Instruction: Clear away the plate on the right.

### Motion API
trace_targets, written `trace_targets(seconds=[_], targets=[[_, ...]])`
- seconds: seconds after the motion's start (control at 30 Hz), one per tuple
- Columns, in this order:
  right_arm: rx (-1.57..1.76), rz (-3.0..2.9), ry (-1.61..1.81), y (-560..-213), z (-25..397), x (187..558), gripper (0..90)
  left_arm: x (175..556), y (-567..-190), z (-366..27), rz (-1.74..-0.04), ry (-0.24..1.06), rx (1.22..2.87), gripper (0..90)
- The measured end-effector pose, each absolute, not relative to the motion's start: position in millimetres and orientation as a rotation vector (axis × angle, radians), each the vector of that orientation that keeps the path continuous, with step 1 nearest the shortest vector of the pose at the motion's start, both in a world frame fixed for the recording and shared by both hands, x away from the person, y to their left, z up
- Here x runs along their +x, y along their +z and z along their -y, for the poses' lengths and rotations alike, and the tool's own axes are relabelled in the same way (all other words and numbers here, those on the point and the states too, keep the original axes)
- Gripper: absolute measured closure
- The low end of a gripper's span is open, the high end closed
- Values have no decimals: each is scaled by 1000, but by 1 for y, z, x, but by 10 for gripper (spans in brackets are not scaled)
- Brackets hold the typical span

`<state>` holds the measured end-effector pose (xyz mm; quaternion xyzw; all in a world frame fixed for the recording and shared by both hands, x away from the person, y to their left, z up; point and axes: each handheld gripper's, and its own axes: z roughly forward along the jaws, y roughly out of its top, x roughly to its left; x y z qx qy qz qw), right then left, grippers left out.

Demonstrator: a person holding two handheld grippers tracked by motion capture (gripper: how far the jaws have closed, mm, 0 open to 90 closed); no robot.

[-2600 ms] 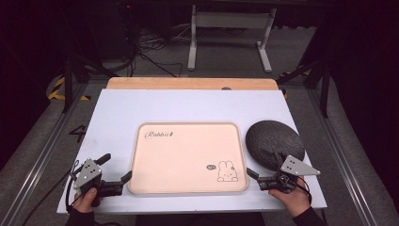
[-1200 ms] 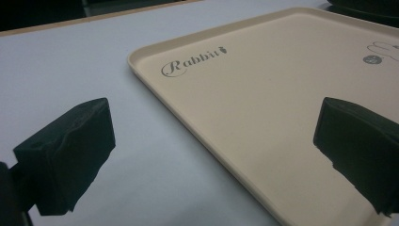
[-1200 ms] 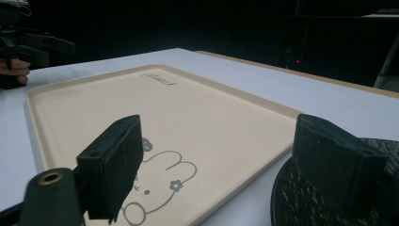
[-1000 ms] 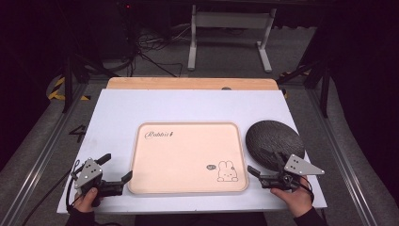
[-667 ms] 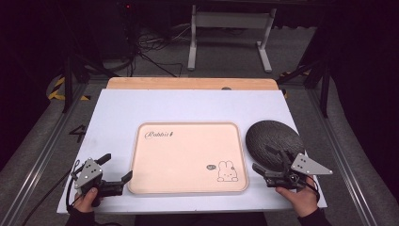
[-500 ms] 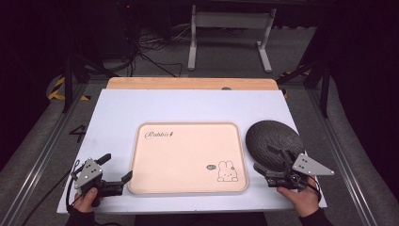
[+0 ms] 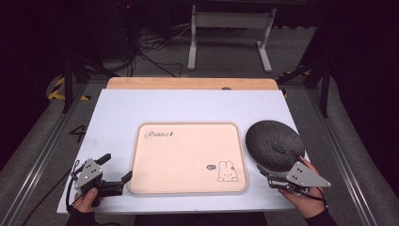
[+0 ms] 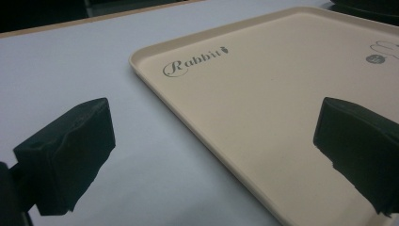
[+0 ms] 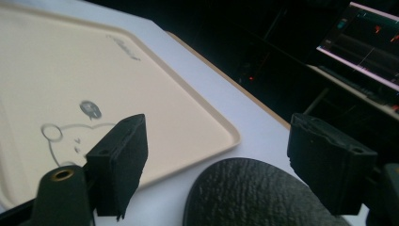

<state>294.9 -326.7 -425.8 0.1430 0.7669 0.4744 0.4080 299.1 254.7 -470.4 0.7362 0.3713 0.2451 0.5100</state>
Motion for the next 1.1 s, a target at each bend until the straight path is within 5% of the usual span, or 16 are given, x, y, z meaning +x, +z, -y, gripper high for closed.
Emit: trace_targets(seconds=[1.1], targets=[[82, -1912, 710, -436, 336, 275, 340, 300, -470, -255, -896, 581, 1769, 3]])
